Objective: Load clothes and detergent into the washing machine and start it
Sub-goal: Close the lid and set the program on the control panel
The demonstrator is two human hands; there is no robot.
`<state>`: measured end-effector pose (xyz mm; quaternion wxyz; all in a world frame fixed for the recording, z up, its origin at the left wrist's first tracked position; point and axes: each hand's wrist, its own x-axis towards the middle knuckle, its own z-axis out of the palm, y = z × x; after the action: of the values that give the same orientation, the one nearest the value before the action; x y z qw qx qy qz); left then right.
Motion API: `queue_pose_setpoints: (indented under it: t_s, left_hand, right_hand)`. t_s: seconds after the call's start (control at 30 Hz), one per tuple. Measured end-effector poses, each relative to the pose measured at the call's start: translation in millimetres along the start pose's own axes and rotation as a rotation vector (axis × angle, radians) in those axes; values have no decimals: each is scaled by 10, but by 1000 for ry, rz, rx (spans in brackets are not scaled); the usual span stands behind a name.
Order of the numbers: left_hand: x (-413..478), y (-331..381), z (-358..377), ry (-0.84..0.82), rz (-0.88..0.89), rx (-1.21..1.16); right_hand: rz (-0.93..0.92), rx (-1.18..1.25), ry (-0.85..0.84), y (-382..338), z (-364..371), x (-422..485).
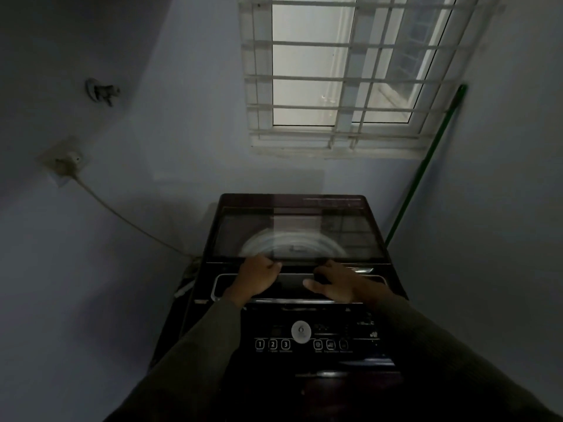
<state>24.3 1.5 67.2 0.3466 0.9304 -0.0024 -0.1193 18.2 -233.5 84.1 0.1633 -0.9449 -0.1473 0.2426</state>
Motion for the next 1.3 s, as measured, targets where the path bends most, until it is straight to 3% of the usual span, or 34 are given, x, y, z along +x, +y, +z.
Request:
queue_pose_setpoints:
  t_s: [0.5,0.8,1.1,1.3]
  left_hand:
    - [-208,-278,511,236,187,124]
    - [-153,-544,744,395,391,235]
    - [-218,-690,830,374,449,385]
    - [-225,-730,826,337,455,395]
  right_hand:
    - [34,-23,428,64,641,193]
    - [28,-83,589,109,868,252]
    - [88,-100,736,30,1102,224]
    - [115,-106,675,5,1187,150]
